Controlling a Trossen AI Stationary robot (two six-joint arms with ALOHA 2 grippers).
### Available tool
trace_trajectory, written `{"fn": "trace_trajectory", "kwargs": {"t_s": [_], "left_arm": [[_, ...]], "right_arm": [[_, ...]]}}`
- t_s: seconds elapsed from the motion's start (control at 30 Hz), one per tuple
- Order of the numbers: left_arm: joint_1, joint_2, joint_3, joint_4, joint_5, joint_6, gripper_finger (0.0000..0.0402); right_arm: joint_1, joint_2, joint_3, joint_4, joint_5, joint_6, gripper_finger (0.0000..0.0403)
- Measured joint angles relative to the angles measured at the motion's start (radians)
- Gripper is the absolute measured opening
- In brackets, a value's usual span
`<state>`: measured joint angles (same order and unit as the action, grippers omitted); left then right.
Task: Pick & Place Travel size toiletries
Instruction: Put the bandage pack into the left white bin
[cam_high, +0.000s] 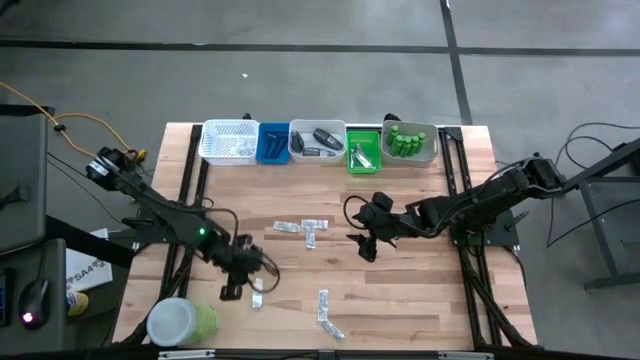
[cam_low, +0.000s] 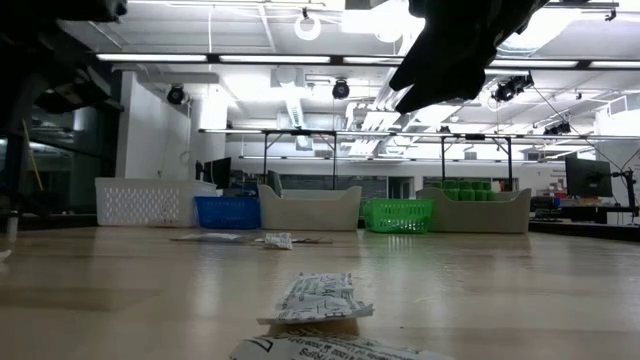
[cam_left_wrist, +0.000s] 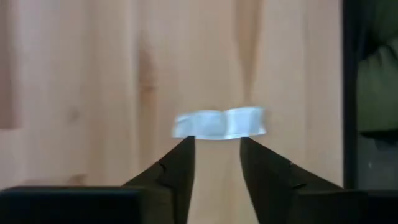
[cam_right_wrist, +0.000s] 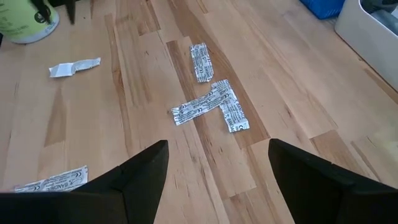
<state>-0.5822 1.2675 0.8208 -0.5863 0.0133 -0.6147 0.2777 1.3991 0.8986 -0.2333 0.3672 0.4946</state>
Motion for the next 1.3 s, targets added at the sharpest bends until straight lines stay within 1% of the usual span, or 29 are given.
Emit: {"fn": "trace_trajectory", "kwargs": {"t_s": [0.1, 0.23, 0.3, 0.37, 0.73, 1.03, 1.13, 1.3], "left_arm": [[-0.04, 0.064, 0.0, 0.057, -0.019, -0.007, 0.0165], [-0.065, 0.161, 0.0, 0.112, -0.023, -0.011, 0.0213], [-0.069, 0.199, 0.0, 0.139, -0.023, -0.011, 0.0227], [-0.067, 0.233, 0.0, 0.169, -0.023, -0.011, 0.0233], [-0.067, 0.339, 0.005, 0.17, -0.076, -0.019, 0.0218], [-0.068, 0.43, 0.008, 0.176, -0.169, -0.01, 0.0212], [-0.068, 0.467, 0.009, 0.175, -0.182, 0.002, 0.0196], [-0.067, 0.488, 0.011, 0.189, -0.197, 0.005, 0.0153]], "right_arm": [[0.0, 0.0, 0.0, 0.001, 0.0, -0.001, 0.027], [0.0, 0.0, 0.0, 0.003, 0.0, -0.001, 0.027], [0.0, 0.0, 0.0, 0.003, 0.0, -0.001, 0.027], [0.0, 0.0, 0.0, 0.003, 0.0, -0.001, 0.027], [0.0, 0.0, 0.0, 0.004, 0.001, 0.002, 0.027], [0.0, 0.0, 0.0, 0.004, 0.0, 0.002, 0.027], [0.0, 0.0, 0.0, 0.004, 0.0, 0.002, 0.027], [0.0, 0.0, 0.0, 0.003, 0.0, 0.003, 0.027]]}}
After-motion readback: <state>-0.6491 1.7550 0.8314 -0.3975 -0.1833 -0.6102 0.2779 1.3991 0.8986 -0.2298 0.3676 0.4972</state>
